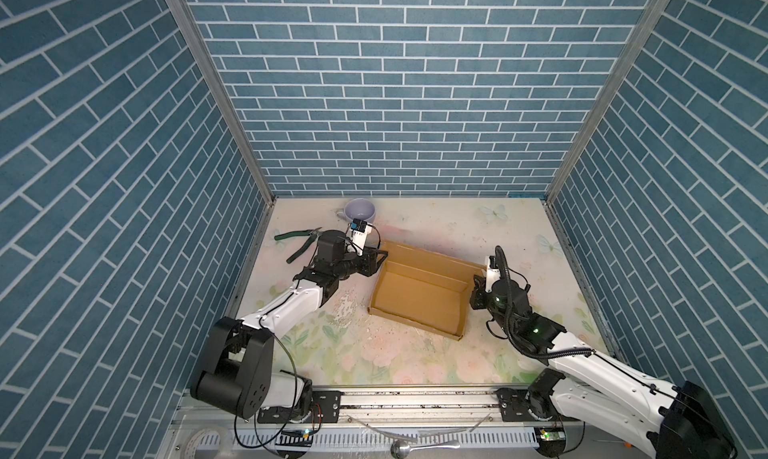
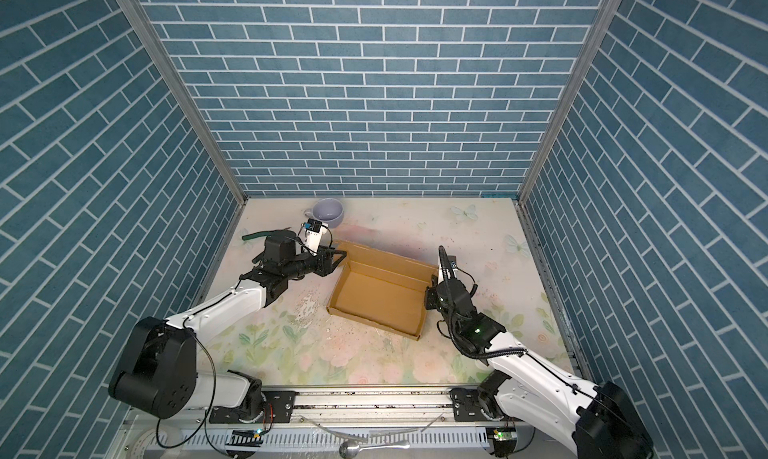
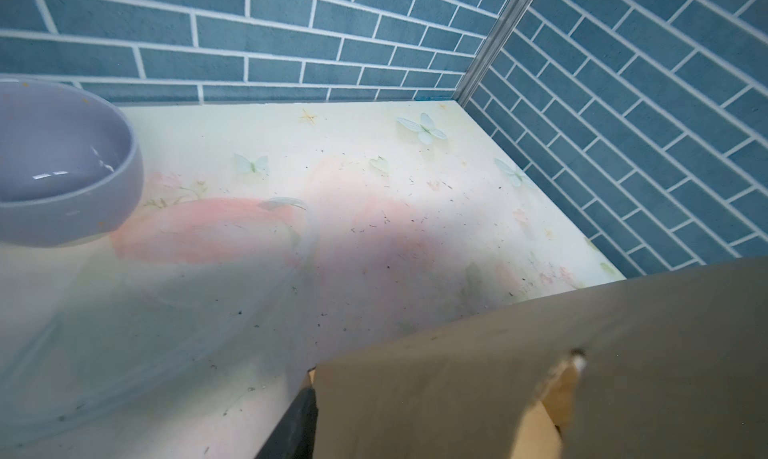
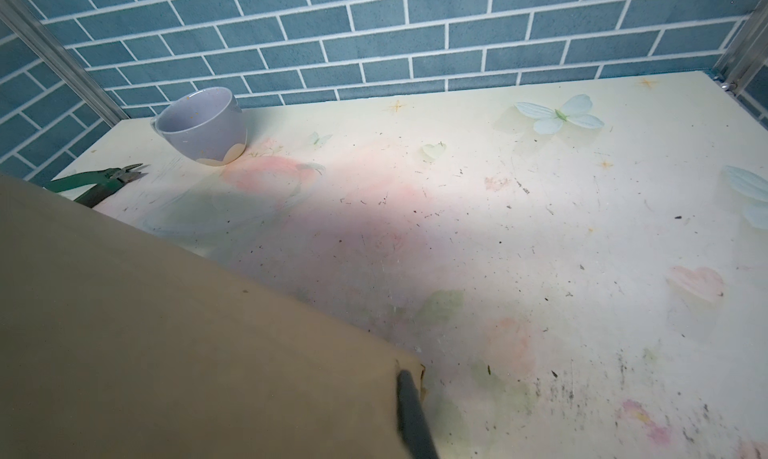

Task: Fold the paper box

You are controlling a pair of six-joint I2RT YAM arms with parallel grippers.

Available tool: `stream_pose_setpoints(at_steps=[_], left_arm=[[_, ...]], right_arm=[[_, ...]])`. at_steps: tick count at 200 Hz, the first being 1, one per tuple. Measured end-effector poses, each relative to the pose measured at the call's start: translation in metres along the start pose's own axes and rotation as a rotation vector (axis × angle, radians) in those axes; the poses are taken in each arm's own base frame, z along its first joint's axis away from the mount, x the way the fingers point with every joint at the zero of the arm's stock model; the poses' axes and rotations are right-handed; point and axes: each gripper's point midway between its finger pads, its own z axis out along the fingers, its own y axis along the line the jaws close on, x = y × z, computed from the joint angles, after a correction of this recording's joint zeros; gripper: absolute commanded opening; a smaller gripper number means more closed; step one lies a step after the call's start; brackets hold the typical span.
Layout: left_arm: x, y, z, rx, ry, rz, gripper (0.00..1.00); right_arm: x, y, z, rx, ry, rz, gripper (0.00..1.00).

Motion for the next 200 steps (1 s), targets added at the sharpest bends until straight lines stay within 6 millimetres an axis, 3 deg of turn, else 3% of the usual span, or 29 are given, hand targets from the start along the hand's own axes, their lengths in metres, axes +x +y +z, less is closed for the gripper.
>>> stream_pose_setpoints(at_steps=[22,110,200], left_arm=[[0.000,-0.005,0.001,0.015,0.002,0.021,0.21],[0.024,-0.007,0.003,-0.054,0.013,-0.041,0.05],[0.037,-0.016,-0.006,-0.131,-0.107,-0.120,0.06]], right_arm=[[0.000,0.000,0.001,0.000,0.003,-0.005,0.00],[-0.001,0.000,0.002,0.025,0.012,0.027,0.00],[0.001,0.003,0.000,0.076,-0.017,0.093,0.00]])
